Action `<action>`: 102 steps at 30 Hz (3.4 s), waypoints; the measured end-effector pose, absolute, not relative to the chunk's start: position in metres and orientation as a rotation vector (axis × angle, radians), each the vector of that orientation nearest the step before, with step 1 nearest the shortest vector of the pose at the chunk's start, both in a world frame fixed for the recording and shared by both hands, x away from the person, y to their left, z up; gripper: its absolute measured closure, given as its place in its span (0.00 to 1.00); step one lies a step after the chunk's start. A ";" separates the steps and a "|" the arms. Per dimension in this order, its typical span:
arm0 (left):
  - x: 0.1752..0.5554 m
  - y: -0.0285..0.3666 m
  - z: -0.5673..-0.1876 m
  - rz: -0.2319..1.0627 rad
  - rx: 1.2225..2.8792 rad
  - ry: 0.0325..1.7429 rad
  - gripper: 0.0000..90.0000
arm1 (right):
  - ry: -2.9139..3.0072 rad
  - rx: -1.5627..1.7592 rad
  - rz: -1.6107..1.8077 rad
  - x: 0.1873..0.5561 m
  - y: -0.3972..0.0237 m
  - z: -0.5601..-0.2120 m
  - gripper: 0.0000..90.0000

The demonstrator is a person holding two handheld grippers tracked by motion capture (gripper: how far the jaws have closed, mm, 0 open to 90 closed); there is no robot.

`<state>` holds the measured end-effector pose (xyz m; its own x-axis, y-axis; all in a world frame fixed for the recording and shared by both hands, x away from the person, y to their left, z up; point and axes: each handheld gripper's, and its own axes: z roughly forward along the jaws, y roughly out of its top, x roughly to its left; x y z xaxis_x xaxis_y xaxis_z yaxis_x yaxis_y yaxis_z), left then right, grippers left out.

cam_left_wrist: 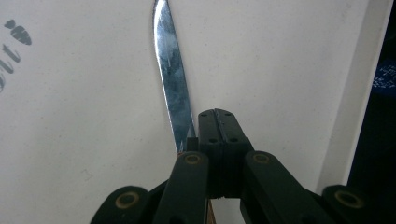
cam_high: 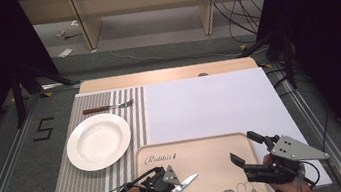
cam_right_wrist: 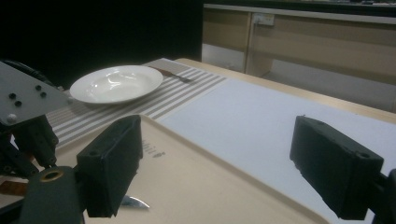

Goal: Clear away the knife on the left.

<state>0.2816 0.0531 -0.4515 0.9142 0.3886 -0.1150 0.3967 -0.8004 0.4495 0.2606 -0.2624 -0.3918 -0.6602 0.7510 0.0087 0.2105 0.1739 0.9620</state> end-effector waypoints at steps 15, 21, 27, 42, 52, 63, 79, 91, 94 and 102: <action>0.287 0.047 -0.461 -0.049 2.640 0.613 1.00 | 1.982 0.905 1.500 0.261 -0.262 -0.392 0.20; 0.288 0.052 -0.461 -0.060 2.660 0.642 1.00 | 1.979 0.907 1.503 0.261 -0.263 -0.392 0.20; 0.295 0.061 -0.459 -0.042 2.661 0.693 1.00 | 1.979 0.904 1.503 0.261 -0.263 -0.392 0.20; 0.307 0.081 -0.456 -0.014 2.650 0.795 1.00 | 1.979 0.906 1.503 0.260 -0.263 -0.392 0.20; 0.310 0.089 -0.456 -0.007 2.668 0.826 1.00 | 1.976 0.902 1.505 0.260 -0.264 -0.391 0.20; 0.313 0.099 -0.455 0.003 2.664 0.870 1.00 | 1.975 0.900 1.505 0.260 -0.264 -0.391 0.20; 0.316 0.111 -0.456 -0.028 2.668 0.912 0.99 | 1.975 0.900 1.505 0.259 -0.264 -0.391 0.20; 0.314 0.113 -0.451 -0.101 2.585 0.880 0.71 | 1.975 0.898 1.504 0.259 -0.264 -0.391 0.20; 0.313 0.112 -0.448 -0.089 2.548 0.866 0.58 | 1.974 0.898 1.505 0.260 -0.264 -0.391 0.20; 0.311 0.112 -0.439 -0.078 2.425 0.840 0.34 | 1.975 0.898 1.506 0.260 -0.264 -0.391 0.20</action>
<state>0.3111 0.1121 -0.4392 0.8014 0.5520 -0.2304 0.5850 -0.6430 0.4942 0.2595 -0.2636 -0.3910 -0.6604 0.7509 0.0052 0.2039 0.1726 0.9637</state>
